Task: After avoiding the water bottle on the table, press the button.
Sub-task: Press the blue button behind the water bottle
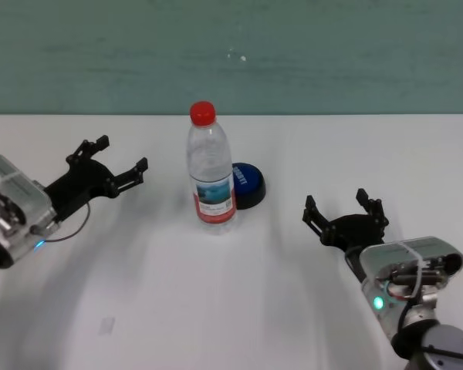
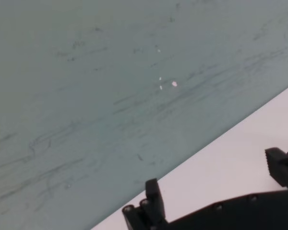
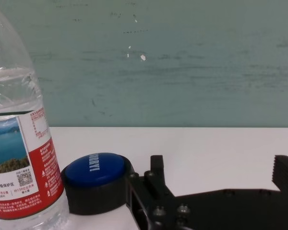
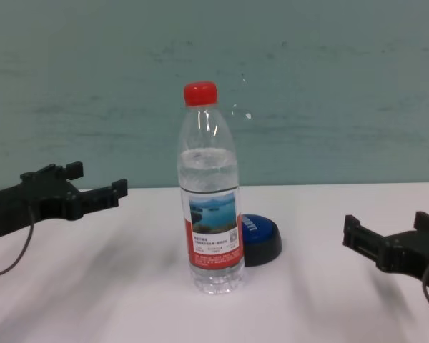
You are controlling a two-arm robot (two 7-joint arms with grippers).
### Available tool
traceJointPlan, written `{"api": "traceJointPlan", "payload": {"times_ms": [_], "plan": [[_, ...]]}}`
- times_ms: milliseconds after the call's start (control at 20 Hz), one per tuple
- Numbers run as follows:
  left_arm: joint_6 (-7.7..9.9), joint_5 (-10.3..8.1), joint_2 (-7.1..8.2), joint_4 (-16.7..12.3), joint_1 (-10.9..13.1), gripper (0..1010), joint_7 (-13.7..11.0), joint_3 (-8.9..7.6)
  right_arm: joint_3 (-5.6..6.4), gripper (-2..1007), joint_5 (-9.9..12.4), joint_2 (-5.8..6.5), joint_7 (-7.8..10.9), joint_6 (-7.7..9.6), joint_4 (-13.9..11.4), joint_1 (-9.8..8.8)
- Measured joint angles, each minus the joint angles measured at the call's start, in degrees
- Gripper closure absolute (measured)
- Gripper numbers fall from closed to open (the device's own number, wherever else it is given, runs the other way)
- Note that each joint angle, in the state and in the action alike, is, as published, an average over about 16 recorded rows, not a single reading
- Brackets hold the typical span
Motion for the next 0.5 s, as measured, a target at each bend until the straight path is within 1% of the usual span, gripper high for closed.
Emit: {"api": "traceJointPlan", "payload": {"times_ms": [300,500], "plan": [[-1.83,1.14,-1.92,6.0,-4.8,10,-0.8,1.50,0.00,1,0.0,0.00,0.00,0.00,0.0,0.00],[-3.47,1.93,-3.47,10.8,-8.2,10,-1.2,2.44,0.00,1,0.0,0.00,0.00,0.00,0.0,0.00]]}}
